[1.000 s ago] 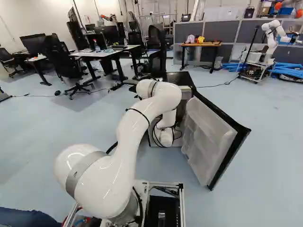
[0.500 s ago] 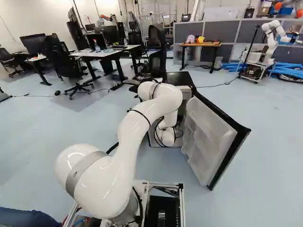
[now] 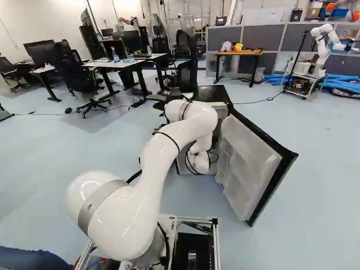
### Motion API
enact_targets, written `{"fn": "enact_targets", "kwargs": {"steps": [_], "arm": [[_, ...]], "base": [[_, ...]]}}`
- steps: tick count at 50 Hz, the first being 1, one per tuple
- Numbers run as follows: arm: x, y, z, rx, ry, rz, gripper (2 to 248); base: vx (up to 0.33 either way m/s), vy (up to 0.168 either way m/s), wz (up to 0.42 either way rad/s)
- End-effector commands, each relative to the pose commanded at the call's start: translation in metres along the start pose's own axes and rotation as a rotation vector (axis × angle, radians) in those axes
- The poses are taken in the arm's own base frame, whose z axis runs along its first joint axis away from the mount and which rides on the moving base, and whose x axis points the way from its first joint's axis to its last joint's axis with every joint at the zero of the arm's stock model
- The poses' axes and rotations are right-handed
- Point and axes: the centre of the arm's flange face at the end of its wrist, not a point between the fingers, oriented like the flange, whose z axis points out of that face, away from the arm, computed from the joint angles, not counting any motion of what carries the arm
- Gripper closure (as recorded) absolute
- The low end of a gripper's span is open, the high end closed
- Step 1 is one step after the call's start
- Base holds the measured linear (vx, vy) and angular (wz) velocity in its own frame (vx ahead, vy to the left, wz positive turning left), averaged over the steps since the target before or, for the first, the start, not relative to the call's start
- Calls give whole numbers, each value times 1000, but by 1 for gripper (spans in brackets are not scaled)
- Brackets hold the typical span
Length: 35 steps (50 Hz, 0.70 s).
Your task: Grab a drink from the fridge
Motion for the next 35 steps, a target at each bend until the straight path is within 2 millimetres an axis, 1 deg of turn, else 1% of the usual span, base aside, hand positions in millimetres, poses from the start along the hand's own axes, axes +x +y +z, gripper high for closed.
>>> {"fn": "enact_targets", "kwargs": {"steps": [23, 35], "arm": [[-8, 11, 14, 8, 8, -11, 90], [-12, 11, 22, 22, 10, -19, 90]], "base": [[0, 0, 0], [0, 0, 0]]}}
